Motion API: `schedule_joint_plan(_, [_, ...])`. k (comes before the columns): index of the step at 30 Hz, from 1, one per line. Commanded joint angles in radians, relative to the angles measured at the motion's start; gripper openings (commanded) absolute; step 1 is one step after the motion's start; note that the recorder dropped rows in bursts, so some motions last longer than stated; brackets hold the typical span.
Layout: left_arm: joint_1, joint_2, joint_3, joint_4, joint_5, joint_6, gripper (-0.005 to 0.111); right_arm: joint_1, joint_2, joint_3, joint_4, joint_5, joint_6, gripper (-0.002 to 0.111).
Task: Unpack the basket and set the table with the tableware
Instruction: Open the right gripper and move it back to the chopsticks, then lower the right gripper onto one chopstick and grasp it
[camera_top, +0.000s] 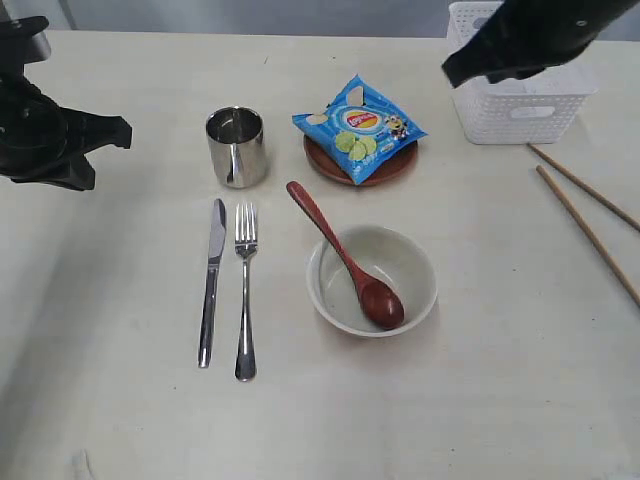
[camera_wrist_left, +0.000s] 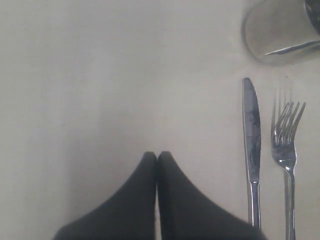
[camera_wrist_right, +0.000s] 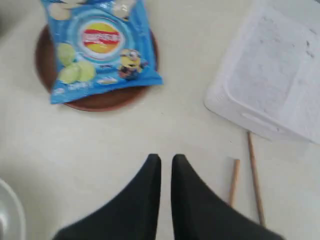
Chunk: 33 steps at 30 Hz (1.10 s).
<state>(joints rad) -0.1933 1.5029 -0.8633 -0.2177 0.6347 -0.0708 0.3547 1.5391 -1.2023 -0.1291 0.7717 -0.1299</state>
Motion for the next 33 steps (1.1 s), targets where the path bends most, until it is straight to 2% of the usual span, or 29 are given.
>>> schedule_joint_plan(1, [-0.005, -0.001, 0.006, -0.001, 0.0, 0.004, 0.0, -0.121, 0.041, 0.017, 0.048, 0.021, 0.014, 0.006])
schedule_joint_plan(13, [-0.005, -0.001, 0.006, -0.018, -0.004, 0.004, 0.0, -0.27, 0.246, 0.054, 0.027, 0.049, 0.036, 0.007])
schedule_joint_plan(15, [-0.005, -0.001, 0.006, -0.026, -0.004, 0.014, 0.0, -0.309, 0.264, 0.054, 0.029, 0.065, 0.041, 0.016])
schedule_joint_plan(16, [-0.005, -0.001, 0.006, -0.026, -0.006, 0.015, 0.0, -0.329, 0.271, 0.056, 0.04, 0.075, 0.054, 0.025])
schedule_joint_plan(18, [-0.005, -0.001, 0.006, -0.026, -0.006, 0.015, 0.0, -0.334, 0.271, 0.083, 0.044, 0.068, 0.056, 0.033])
schedule_joint_plan(23, [-0.005, -0.001, 0.006, -0.026, -0.005, 0.029, 0.0, -0.334, 0.269, 0.184, -0.01, 0.022, 0.085, 0.033])
schedule_joint_plan(26, [-0.005, -0.001, 0.006, -0.03, -0.005, 0.029, 0.0, -0.334, 0.269, 0.191, -0.079, 0.018, 0.137, 0.033])
schedule_joint_plan(33, [-0.005, -0.001, 0.006, -0.034, -0.005, 0.029, 0.0, -0.334, 0.275, 0.191, -0.079, -0.021, 0.13, 0.033])
